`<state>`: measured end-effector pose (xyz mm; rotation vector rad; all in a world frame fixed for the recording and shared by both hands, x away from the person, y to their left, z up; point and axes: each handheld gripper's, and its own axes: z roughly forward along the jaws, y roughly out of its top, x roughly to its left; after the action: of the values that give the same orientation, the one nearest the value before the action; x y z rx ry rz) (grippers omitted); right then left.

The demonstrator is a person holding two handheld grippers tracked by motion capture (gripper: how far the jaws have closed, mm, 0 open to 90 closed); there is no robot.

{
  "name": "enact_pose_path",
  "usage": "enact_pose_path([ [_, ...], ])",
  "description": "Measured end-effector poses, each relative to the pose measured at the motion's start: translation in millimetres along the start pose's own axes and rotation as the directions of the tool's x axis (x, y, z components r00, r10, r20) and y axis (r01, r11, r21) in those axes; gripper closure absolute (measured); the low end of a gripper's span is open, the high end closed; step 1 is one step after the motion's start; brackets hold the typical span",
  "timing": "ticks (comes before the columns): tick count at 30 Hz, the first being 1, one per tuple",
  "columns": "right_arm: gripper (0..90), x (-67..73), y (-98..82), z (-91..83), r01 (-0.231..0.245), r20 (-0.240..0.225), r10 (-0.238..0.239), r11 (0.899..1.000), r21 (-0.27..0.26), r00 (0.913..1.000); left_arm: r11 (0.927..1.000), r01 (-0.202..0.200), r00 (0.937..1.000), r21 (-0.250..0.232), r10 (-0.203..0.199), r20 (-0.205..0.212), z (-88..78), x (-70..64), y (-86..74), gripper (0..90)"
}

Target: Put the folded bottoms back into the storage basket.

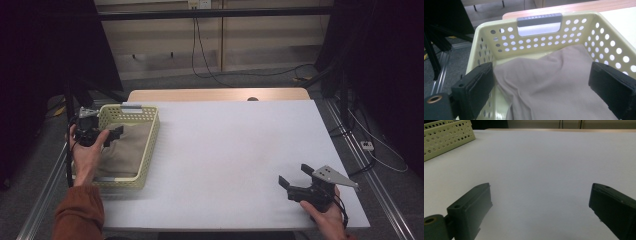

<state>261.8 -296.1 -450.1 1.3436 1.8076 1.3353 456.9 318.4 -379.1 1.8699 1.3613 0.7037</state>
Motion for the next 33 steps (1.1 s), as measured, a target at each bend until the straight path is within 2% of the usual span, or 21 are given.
enact_pose_path([
  [4,3.8,0.6,0.3,0.3,0.005,0.007,-0.005,1.000,0.003,1.0000,0.9992,-0.023,0.9997,-0.031,0.023,0.010,-8.6,-3.6,-0.9,6.1],
  [8,3.8,1.0,0.5,0.9,0.007,0.010,-0.007,1.000,0.005,0.9999,0.9977,-0.055,0.9985,-0.040,0.055,-0.007,-15.4,-9.6,-1.6,6.1],
  [11,3.8,1.3,0.4,0.9,0.009,0.011,-0.009,1.000,0.005,0.9999,0.9977,-0.025,0.9980,-0.063,0.028,0.057,-20.1,-10.1,-2.7,6.1],
  [12,3.8,1.3,0.4,0.6,0.006,0.011,-0.007,1.000,0.006,0.9999,0.9963,-0.037,0.9980,-0.077,0.041,0.048,-21.8,-10.7,-3.0,6.1],
  [14,3.7,1.4,0.6,0.0,0.001,0.012,-0.001,1.000,-0.001,0.9999,0.9939,-0.062,0.9981,-0.092,0.062,0.003,-24.3,-13.7,-3.8,6.2],
  [17,3.7,0.9,0.4,-0.2,-0.004,0.010,0.004,1.000,-0.001,0.9999,0.9935,-0.053,0.9970,-0.101,0.058,0.051,-28.2,-14.1,-5.2,6.2],
  [20,3.7,1.0,0.5,-0.1,-0.004,0.010,0.004,1.000,-0.002,0.9999,0.9925,-0.045,0.9963,-0.114,0.053,0.068,-32.7,-15.5,-7.8,6.2],
  [25,3.6,0.9,0.6,0.0,-0.006,0.011,0.006,1.000,-0.002,0.9999,0.9905,-0.044,0.9946,-0.130,0.056,0.088,-38.7,-18.5,-13.8,6.1],
  [30,3.8,1.3,0.6,0.2,-0.003,0.012,0.003,1.000,0.000,0.9999,0.9916,-0.050,0.9943,-0.120,0.060,0.088,-47.0,-26.7,-17.6,6.1],
  [32,3.8,1.3,0.7,0.0,-0.003,0.012,0.003,1.000,-0.002,0.9999,0.9902,-0.065,0.9929,-0.124,0.076,0.092,-51.5,-30.4,-19.0,6.1],
  [33,3.8,1.4,0.8,-0.2,-0.003,0.012,0.003,1.000,-0.003,0.9999,0.9902,-0.058,0.9937,-0.127,0.069,0.088,-53.4,-32.3,-20.2,6.0],
])
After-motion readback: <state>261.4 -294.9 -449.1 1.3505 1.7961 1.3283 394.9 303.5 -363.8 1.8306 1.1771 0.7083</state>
